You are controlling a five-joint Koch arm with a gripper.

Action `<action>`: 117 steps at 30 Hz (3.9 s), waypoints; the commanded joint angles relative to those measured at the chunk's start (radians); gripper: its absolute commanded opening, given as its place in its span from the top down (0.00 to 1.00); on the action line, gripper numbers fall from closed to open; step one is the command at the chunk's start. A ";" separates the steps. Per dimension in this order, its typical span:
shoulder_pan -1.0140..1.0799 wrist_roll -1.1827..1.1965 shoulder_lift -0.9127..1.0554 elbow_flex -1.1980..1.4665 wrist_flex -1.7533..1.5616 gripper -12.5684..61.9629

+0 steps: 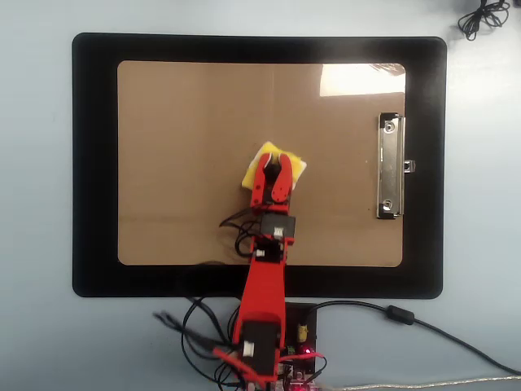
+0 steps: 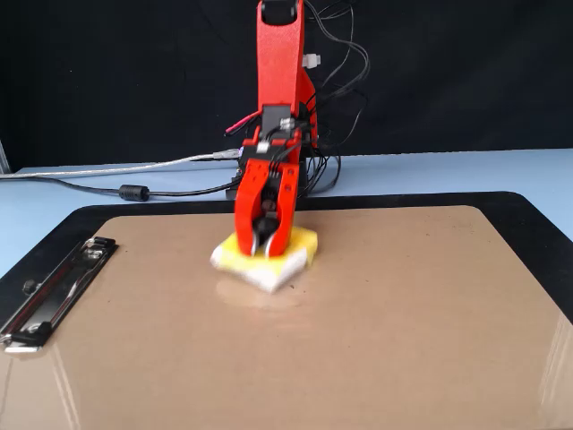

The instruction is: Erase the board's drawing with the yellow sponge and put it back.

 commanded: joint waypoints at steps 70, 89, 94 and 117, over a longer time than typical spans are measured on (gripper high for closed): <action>-1.058 -0.451 0.399 -0.107 0.620 0.93; -0.969 -0.456 0.822 -0.212 1.149 0.39; -0.647 -0.385 0.850 -0.469 1.709 0.39; 0.037 0.095 1.005 -0.040 2.516 0.38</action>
